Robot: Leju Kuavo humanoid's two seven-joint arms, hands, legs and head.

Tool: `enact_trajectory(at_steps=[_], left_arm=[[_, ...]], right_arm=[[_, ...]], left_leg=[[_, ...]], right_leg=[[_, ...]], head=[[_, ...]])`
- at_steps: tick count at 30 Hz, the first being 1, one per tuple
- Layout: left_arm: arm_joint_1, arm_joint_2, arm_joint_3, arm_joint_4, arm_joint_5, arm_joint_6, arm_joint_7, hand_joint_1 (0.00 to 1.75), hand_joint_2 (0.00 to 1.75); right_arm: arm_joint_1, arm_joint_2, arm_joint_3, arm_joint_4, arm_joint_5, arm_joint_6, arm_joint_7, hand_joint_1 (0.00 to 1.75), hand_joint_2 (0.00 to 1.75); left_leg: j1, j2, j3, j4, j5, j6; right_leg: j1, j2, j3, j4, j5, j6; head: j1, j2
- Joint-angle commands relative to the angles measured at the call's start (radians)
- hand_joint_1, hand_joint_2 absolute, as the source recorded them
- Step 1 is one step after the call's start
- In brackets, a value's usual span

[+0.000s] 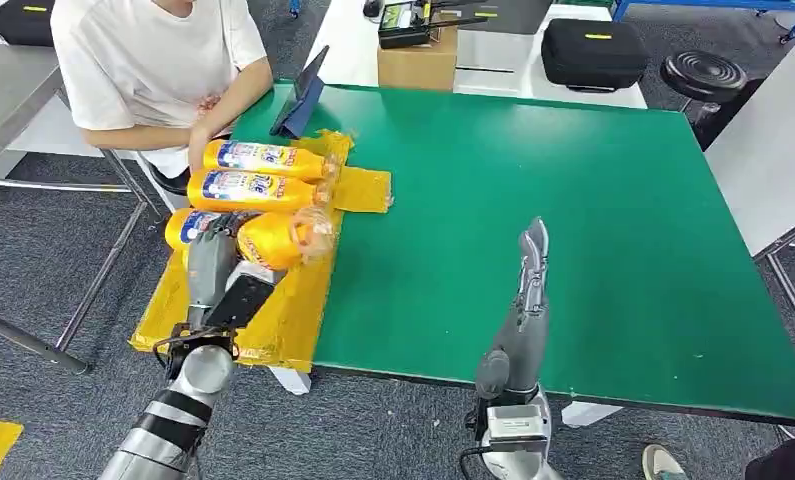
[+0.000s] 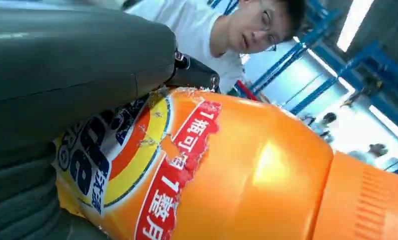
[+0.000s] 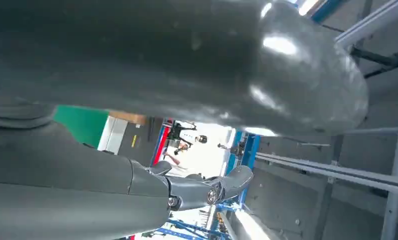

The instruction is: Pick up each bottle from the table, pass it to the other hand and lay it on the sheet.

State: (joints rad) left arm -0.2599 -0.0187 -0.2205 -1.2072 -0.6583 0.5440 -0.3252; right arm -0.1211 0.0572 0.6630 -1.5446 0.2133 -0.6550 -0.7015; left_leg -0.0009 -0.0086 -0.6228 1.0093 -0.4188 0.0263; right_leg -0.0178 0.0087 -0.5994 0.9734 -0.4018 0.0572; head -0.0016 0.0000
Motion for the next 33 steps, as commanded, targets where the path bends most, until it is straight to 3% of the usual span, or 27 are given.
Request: enact_trajectory(at_steps=[1,6,17,18,25,26,27,28,33], left_arm=[[-0.13,0.091,-0.05,0.337,-0.307,0.016,0.19,1.75,1.75],[-0.155,0.076,-0.025,0.382,-0.277,-0.2,0.257,1.75,1.75],[-0.173,0.071,-0.024,0.452,-0.241,-0.312,0.193,1.75,1.75],[-0.171,0.069,-0.026,0.456,-0.227,-0.33,0.169,1.66,1.75],[-0.17,0.065,-0.026,0.457,-0.223,-0.333,0.166,1.66,1.75],[-0.168,0.064,-0.028,0.455,-0.222,-0.335,0.163,1.03,1.75],[-0.166,0.064,-0.031,0.452,-0.221,-0.338,0.155,0.14,1.75],[-0.163,0.062,-0.034,0.448,-0.208,-0.357,0.142,0.0,1.75],[-0.153,0.066,-0.064,0.408,-0.192,-0.413,0.112,0.0,1.75]], right_arm=[[0.029,0.025,-0.074,0.008,-0.024,0.056,0.003,0.0,0.0],[0.04,0.033,-0.107,0.01,-0.034,0.09,0.003,0.0,0.0],[0.027,0.056,-0.137,0.032,-0.05,0.149,0.003,0.0,0.0],[0.024,0.057,-0.137,0.034,-0.055,0.157,0.003,0.0,0.0],[0.024,0.057,-0.138,0.035,-0.056,0.158,0.003,0.0,0.0],[0.023,0.057,-0.138,0.036,-0.057,0.158,0.003,0.0,0.0],[0.023,0.058,-0.139,0.035,-0.059,0.159,0.003,0.0,0.0],[0.021,0.058,-0.137,0.037,-0.056,0.16,0.003,0.0,0.0],[0.019,0.062,-0.136,0.054,-0.06,0.164,0.003,0.0,0.0]], left_leg=[[0.0,-0.001,0.004,-0.001,-0.001,-0.001],[0.001,-0.002,0.004,0.0,-0.002,-0.002],[0.0,0.0,0.005,-0.001,-0.001,-0.002],[0.001,0.0,0.005,-0.001,-0.001,-0.002],[0.001,-0.002,0.006,-0.001,0.0,-0.002],[0.0,-0.003,0.006,-0.001,0.001,-0.002],[0.001,-0.003,0.007,-0.001,0.001,-0.002],[0.001,-0.004,0.006,-0.001,0.002,-0.002],[0.001,-0.005,0.007,-0.001,0.001,-0.002]], right_leg=[[0.001,-0.001,0.004,-0.001,-0.001,-0.002],[0.001,-0.003,0.005,0.0,-0.002,-0.003],[0.001,-0.001,0.005,0.0,-0.001,-0.003],[0.001,-0.001,0.005,0.0,-0.001,-0.003],[0.001,-0.003,0.007,0.0,-0.001,-0.002],[0.0,-0.003,0.007,-0.001,-0.001,-0.002],[0.001,-0.004,0.008,-0.001,-0.001,-0.003],[0.001,-0.004,0.008,-0.001,-0.001,-0.002],[0.001,-0.004,0.009,-0.001,-0.001,-0.002]], head=[[0.0,0.0],[0.0,0.0],[0.0,0.0],[0.0,0.0],[0.0,0.0],[0.0,0.0],[0.0,0.0],[0.0,0.0],[0.0,0.0]])
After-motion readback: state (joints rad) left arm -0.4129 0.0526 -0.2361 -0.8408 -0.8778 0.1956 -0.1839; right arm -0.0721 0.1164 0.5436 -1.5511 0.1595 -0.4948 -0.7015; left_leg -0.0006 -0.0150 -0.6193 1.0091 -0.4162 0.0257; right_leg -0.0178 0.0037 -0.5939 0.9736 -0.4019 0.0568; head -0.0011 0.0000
